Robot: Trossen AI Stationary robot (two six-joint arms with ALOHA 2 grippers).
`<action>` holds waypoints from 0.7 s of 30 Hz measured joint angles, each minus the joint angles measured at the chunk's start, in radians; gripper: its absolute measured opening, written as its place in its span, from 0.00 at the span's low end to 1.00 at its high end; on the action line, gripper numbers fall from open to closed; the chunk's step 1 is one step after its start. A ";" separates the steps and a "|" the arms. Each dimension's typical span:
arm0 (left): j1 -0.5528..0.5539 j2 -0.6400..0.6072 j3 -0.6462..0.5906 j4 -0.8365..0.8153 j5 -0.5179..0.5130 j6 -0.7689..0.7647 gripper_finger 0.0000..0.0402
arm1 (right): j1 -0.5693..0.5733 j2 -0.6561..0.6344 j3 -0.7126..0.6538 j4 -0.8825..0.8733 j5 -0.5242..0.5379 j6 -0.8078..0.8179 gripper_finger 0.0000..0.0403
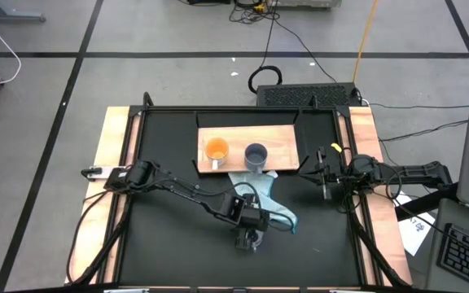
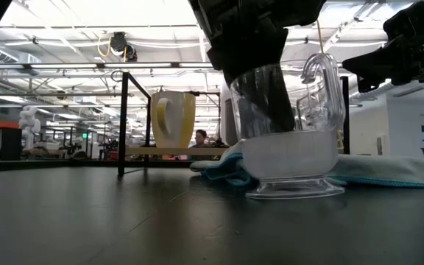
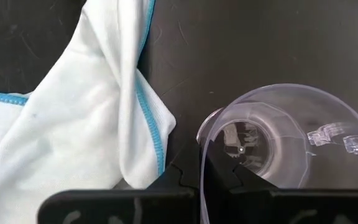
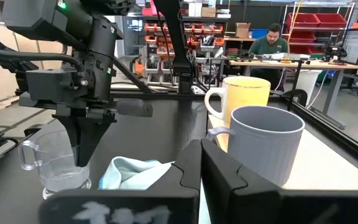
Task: Stack small to large cups/mugs on shelf
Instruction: Put the transparent mug on the shelf
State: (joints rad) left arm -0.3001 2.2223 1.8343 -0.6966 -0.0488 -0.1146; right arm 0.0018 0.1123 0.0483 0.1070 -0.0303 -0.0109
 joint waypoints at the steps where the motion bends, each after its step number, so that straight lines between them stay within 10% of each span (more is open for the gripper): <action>1: -0.001 0.000 0.000 0.000 0.004 0.001 0.00 | 0.000 0.000 0.000 0.000 0.000 0.000 0.00; 21: -0.030 0.000 0.000 0.069 0.022 0.041 0.32 | 0.000 0.000 0.000 -0.001 0.000 0.011 0.00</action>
State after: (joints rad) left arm -0.3298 2.2223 1.8343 -0.6277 -0.0265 -0.0734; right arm 0.0019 0.1123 0.0479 0.1062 -0.0303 0.0000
